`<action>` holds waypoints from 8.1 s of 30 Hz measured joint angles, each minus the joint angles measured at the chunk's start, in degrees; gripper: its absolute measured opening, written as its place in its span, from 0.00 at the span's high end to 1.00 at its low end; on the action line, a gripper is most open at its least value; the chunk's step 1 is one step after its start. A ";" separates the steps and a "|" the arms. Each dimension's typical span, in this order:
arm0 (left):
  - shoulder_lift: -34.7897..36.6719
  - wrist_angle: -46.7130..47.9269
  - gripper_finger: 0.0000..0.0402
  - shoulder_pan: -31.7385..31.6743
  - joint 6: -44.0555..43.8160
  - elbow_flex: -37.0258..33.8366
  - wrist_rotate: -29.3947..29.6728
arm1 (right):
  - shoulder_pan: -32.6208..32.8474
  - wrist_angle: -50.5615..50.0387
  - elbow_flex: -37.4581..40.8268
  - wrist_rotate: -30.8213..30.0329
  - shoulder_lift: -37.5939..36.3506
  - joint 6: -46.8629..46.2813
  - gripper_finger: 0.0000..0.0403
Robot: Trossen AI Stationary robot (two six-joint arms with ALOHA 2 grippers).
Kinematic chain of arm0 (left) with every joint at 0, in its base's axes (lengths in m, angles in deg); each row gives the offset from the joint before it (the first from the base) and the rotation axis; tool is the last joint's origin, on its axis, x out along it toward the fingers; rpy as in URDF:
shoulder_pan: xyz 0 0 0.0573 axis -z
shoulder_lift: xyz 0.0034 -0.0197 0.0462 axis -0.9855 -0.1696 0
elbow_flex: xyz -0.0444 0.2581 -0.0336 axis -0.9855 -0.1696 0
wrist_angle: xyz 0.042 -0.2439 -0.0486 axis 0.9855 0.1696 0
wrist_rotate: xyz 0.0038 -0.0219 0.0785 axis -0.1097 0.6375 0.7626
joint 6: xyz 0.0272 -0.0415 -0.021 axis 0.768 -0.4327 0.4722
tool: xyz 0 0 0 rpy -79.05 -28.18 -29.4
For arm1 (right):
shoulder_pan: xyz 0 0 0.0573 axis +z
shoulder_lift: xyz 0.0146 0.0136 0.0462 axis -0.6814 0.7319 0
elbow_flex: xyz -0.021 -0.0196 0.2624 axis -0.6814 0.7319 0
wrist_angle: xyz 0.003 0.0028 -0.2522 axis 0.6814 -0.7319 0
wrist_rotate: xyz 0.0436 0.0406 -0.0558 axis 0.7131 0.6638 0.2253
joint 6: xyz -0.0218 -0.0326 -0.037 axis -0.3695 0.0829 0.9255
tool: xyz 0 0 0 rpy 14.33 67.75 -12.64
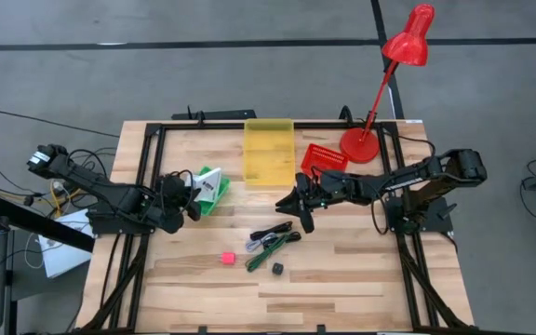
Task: Pick and place items into bin
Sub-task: Put the white box into the green basket, then put the green charger cable into the yellow bin
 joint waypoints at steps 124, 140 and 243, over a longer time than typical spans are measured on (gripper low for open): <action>-0.13 -9.78 0.57 9.75 13.80 -0.88 2.12 | 10.33 -24.78 -2.61 -9.19 0.00 37.99 0.80; -0.13 -65.59 0.57 13.48 61.60 -10.56 -29.74 | 10.32 -43.11 -11.19 -9.07 0.00 39.78 0.80; -8.26 -76.83 0.57 10.51 58.62 -14.58 -30.03 | -24.81 -94.45 -63.98 -26.16 27.45 45.98 1.00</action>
